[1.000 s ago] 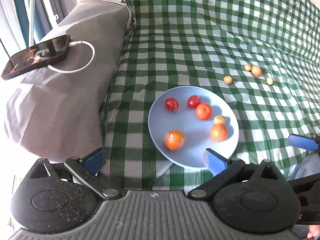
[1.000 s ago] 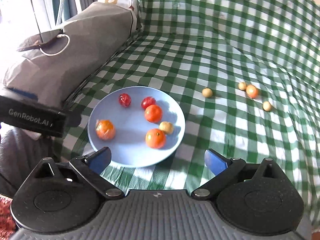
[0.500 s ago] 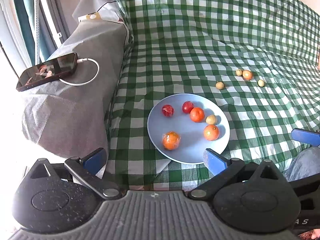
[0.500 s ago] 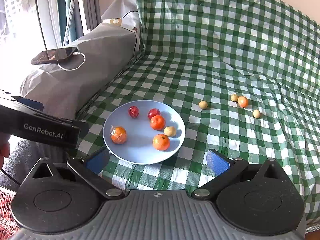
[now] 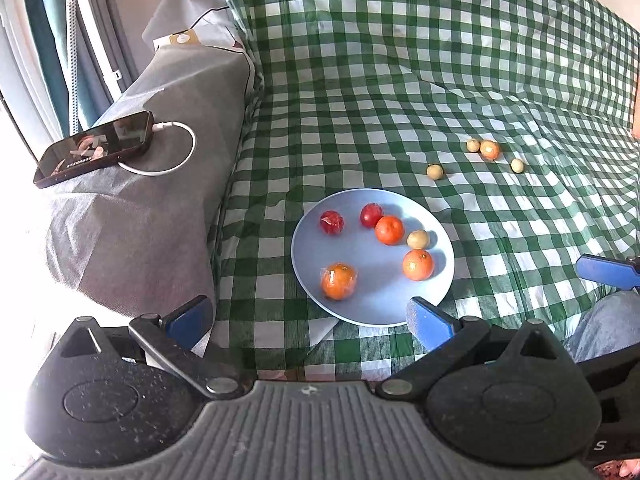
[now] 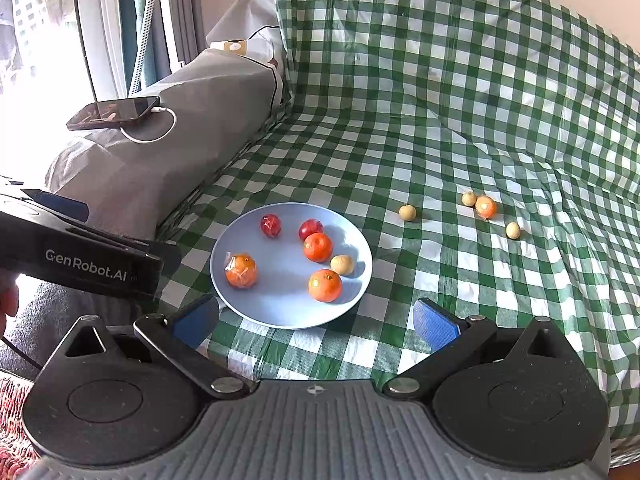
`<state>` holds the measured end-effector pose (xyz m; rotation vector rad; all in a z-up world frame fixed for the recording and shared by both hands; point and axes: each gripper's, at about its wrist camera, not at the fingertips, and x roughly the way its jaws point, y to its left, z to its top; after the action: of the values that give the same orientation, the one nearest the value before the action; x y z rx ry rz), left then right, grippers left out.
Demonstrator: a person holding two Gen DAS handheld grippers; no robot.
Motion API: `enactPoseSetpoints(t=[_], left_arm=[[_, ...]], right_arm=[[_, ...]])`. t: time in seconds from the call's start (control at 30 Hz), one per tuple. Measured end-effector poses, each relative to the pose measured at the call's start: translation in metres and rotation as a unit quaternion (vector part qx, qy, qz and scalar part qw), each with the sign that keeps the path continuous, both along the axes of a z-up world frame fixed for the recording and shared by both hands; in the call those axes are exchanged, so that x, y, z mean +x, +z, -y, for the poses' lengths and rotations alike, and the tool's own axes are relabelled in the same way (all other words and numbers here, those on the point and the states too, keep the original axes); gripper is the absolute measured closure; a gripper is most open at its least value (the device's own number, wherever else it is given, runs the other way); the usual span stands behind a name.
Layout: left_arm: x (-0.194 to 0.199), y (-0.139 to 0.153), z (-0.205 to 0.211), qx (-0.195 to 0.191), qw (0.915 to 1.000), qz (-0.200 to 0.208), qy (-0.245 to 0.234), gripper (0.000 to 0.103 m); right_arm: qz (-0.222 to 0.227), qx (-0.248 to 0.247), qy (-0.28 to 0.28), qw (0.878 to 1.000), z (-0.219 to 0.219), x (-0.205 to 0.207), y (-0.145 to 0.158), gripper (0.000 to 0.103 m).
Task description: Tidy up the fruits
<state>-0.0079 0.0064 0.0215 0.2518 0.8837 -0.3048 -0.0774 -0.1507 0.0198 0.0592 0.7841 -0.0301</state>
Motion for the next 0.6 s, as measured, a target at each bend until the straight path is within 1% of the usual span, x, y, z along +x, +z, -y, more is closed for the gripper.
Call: enactPoseSetpoints(t=[0.6], left_arm=[[0.0071, -0.0043, 0.0047, 0.009, 0.9999, -0.008, -0.001, 0.000]], right_arm=[[-0.014, 0.009, 0.004, 1.000, 0.0026, 0.0080, -0.0078, 0.001]])
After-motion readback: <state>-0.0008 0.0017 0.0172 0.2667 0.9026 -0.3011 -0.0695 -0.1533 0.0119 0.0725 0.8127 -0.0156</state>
